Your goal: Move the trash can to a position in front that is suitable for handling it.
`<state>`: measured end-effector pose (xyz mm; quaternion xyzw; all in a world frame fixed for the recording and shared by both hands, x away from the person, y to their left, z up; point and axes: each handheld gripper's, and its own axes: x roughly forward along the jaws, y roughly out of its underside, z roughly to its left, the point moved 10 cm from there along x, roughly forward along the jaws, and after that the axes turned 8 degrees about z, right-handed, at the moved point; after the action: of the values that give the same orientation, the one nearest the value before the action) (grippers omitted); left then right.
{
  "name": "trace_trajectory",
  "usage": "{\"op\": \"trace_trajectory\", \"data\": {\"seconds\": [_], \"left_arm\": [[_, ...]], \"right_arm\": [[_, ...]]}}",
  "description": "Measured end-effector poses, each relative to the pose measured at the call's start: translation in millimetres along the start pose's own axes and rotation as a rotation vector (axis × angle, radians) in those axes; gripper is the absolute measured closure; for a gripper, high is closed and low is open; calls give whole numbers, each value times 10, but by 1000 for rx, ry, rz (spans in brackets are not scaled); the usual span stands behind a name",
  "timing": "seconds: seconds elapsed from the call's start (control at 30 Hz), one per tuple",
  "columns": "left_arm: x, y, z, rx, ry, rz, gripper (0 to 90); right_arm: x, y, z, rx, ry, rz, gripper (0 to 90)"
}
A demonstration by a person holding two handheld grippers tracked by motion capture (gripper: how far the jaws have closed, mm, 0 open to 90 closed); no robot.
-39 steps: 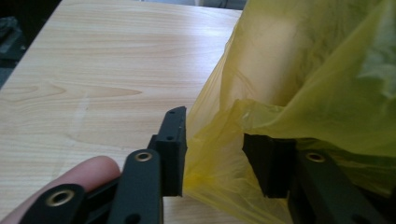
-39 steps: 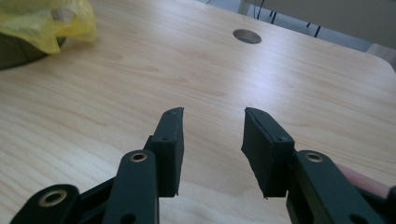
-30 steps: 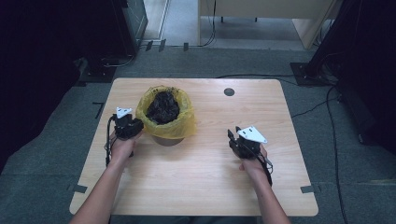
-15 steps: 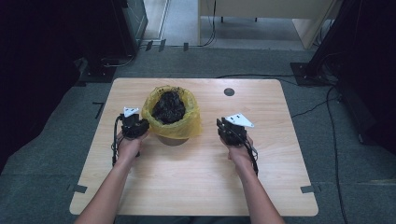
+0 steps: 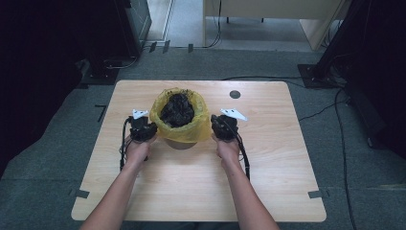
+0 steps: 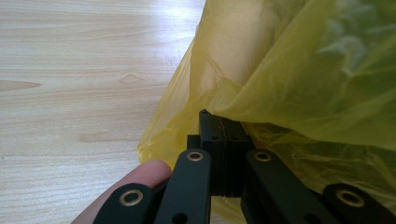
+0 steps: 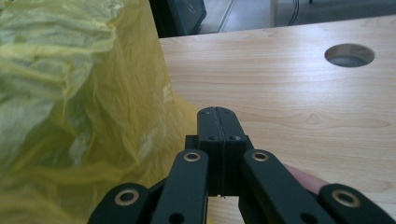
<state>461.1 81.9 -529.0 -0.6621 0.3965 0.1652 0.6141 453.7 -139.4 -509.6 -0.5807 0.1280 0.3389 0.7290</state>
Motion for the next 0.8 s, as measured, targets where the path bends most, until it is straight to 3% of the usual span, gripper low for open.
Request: {"op": "trace_trajectory", "data": {"seconds": [0.2,0.3,0.37,0.6,0.8], "left_arm": [[18,3,-80,17,10,8,900],[28,18,-136,33,9,14,900],[25,29,-143,32,1,18,900],[-45,102,-246,58,29,23,900],[-105,178,-331,94,23,15,900]], "right_arm": [[99,-26,68,-58,4,10,900],[134,16,111,-53,-6,20,900],[137,32,117,-60,14,11,900],[46,95,72,-104,-3,14,900],[-53,160,41,-139,-18,19,900]]}}
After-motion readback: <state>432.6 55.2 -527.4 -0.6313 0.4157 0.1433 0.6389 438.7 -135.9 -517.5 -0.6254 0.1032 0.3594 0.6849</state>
